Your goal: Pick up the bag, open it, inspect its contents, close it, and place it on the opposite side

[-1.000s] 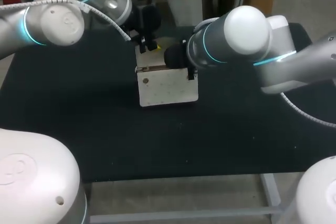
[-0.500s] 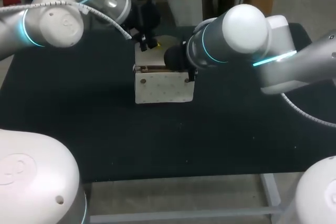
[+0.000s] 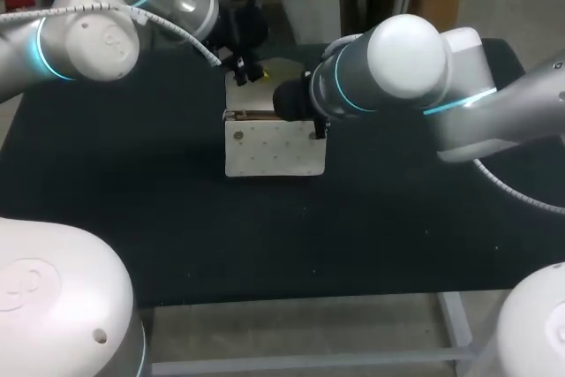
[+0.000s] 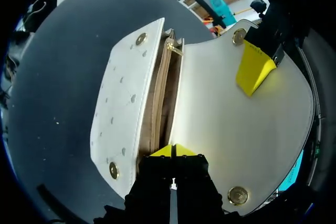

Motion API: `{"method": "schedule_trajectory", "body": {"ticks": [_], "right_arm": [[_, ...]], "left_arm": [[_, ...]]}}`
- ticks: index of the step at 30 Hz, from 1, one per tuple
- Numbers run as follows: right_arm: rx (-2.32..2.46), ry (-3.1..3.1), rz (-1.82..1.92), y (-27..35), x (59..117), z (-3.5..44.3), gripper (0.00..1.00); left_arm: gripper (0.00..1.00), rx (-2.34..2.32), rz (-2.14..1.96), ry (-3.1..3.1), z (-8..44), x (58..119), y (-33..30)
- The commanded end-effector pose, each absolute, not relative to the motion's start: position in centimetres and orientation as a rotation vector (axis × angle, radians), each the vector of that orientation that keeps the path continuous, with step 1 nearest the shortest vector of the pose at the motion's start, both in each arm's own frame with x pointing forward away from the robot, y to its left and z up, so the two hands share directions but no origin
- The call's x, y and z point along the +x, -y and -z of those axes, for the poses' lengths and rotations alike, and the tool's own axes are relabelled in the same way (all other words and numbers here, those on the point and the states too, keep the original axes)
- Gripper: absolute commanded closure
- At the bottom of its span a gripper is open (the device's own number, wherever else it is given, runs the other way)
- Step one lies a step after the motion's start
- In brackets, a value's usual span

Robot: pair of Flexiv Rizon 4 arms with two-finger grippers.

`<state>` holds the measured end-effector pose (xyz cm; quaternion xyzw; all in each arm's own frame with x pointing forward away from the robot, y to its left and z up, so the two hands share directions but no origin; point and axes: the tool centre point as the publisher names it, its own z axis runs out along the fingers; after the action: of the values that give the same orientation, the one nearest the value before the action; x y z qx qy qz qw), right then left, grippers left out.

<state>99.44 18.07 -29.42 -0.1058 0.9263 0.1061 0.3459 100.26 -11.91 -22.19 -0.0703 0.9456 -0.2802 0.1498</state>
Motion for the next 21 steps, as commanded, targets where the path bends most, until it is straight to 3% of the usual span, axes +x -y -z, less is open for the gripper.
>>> {"method": "schedule_trajectory", "body": {"ticks": [1,21], "right_arm": [[-0.271,-2.394,-0.271,-18.32,99.05,29.35,1.0],[-0.264,-2.415,-0.264,-17.65,99.12,30.25,1.0]], "left_arm": [[1.0,-0.221,0.802,-2.717,21.97,100.39,11.94],[1.0,-0.211,0.842,-2.717,21.72,100.51,11.76]]}}
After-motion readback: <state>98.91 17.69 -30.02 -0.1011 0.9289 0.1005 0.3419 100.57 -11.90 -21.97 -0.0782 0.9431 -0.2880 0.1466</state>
